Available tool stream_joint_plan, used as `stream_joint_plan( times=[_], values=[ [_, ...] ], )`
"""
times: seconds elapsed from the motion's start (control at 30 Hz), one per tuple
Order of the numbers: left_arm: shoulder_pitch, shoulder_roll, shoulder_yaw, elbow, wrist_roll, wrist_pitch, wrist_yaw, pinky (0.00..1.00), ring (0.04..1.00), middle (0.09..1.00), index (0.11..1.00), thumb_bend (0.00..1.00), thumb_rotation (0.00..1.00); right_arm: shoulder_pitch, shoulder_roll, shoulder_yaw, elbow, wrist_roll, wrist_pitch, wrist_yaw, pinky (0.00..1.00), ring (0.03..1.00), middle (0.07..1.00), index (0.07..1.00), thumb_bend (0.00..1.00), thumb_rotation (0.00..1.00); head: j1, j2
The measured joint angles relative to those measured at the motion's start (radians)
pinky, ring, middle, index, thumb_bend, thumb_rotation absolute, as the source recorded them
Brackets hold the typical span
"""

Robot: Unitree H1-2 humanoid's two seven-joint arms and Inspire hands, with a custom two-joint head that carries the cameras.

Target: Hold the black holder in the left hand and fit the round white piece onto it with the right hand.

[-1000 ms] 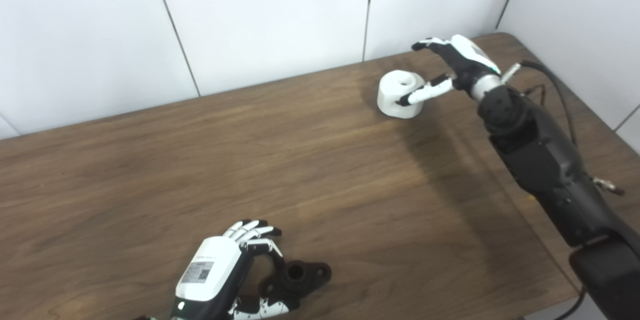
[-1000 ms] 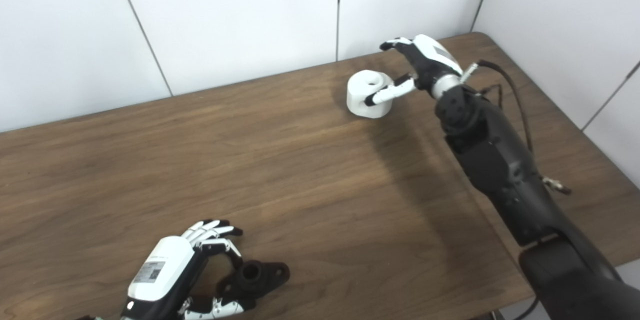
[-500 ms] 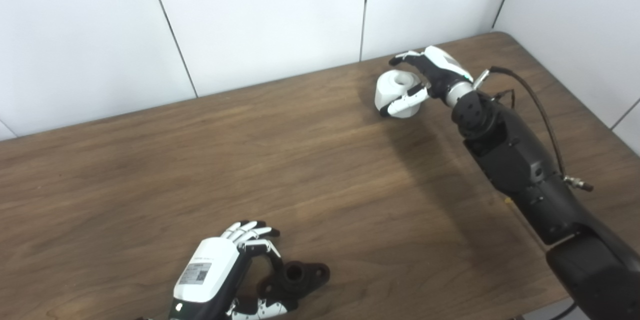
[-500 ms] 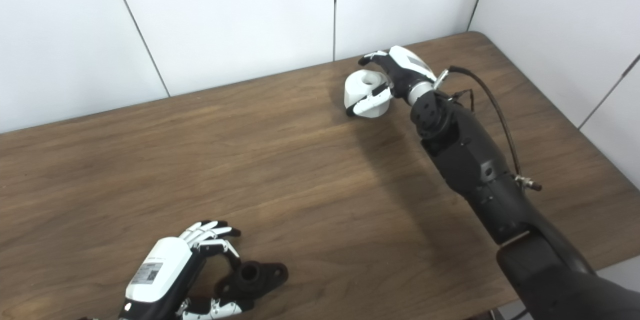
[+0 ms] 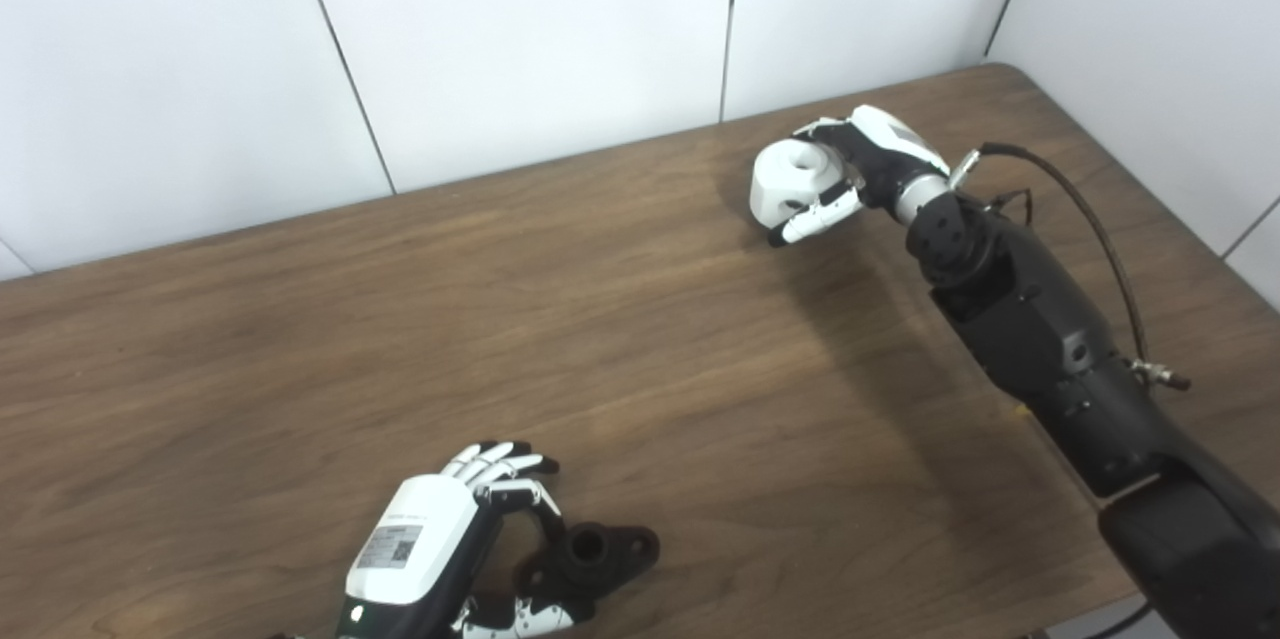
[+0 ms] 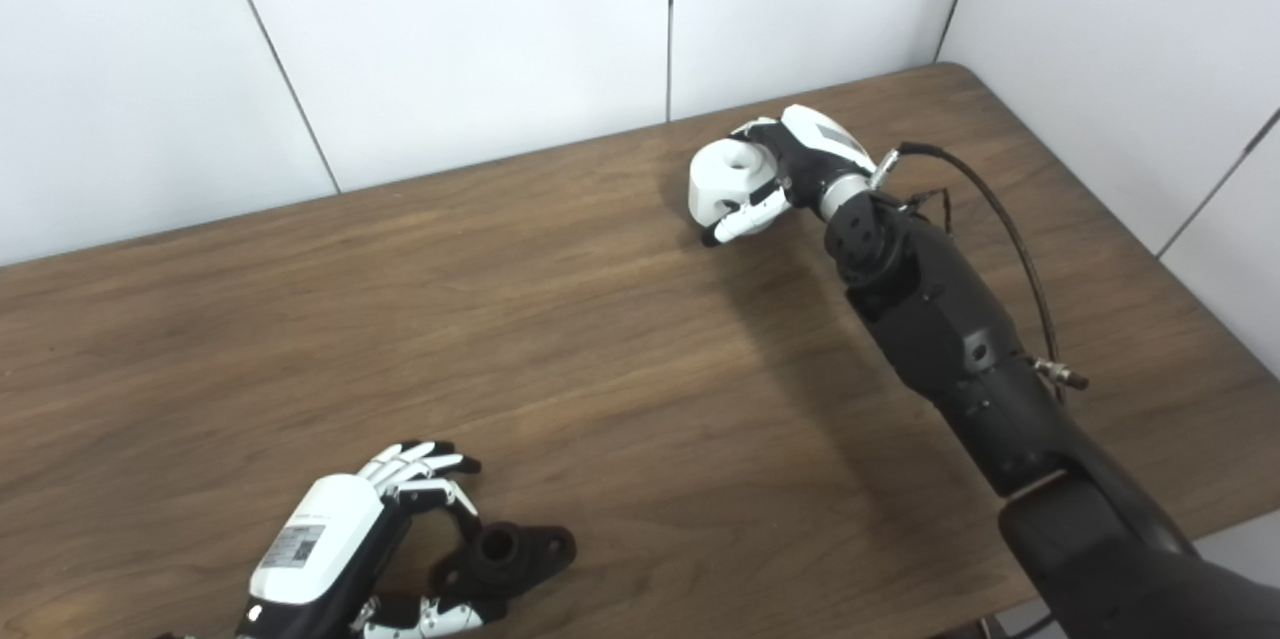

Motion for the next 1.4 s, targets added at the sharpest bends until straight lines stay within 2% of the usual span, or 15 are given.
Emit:
stream_joint_plan(
  times=[0.63, 1.07, 1.4],
  values=[
    [0.0, 0.0, 0.002, -0.003, 0.002, 0.0, -0.006, 0.9, 0.881, 0.814, 0.485, 0.52, 0.06, 0.016, -0.006, -0.02, 0.002, 0.003, 0.0, 0.0, 0.88, 0.998, 0.93, 0.765, 0.89, 0.28, 0.0, 0.006],
    [0.001, 0.0, 0.003, -0.006, 0.003, 0.0, -0.008, 0.9, 0.882, 0.816, 0.485, 0.52, 0.06, 0.016, -0.007, -0.019, 0.023, 0.001, -0.005, -0.005, 0.88, 0.975, 0.905, 0.733, 0.88, 0.25, 0.002, 0.009],
    [0.001, 0.0, 0.004, -0.006, 0.003, 0.0, -0.009, 0.9, 0.882, 0.816, 0.485, 0.52, 0.06, 0.018, -0.01, -0.015, 0.025, 0.001, -0.041, -0.018, 0.87, 0.966, 0.887, 0.682, 0.87, 0.22, 0.002, 0.011]
  ],
)
